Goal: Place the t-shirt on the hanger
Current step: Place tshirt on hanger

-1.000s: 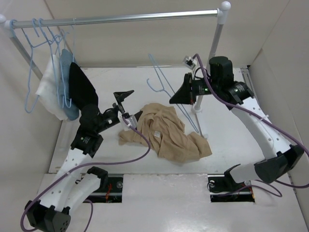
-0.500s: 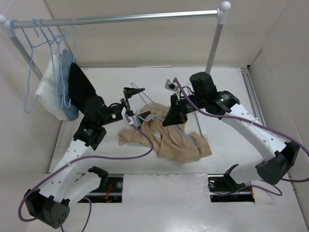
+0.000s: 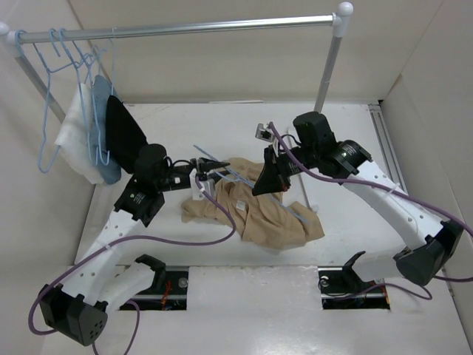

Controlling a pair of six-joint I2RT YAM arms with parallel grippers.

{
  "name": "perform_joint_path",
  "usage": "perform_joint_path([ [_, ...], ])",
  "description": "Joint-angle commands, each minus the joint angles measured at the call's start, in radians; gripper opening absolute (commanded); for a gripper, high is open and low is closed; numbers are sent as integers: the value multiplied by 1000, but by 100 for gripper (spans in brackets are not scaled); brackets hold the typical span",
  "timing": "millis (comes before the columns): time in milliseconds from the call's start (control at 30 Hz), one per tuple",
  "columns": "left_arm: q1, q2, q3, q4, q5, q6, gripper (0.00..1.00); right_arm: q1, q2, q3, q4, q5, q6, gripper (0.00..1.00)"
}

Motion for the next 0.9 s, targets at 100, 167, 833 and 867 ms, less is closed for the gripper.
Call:
perform_joint_path([
  [100, -12, -2, 38, 71, 55, -81, 7, 11, 7, 52, 44, 10, -37, 0],
  [167, -12, -2, 29, 71, 55, -81, 1, 11, 7, 52, 44, 10, -37, 0],
  [833, -62, 57, -28, 81, 3, 3, 52, 48, 87, 137, -2, 202, -107, 0],
  [867, -62, 58, -28, 81, 3, 3, 52, 57, 96, 137, -2, 202, -107, 0],
])
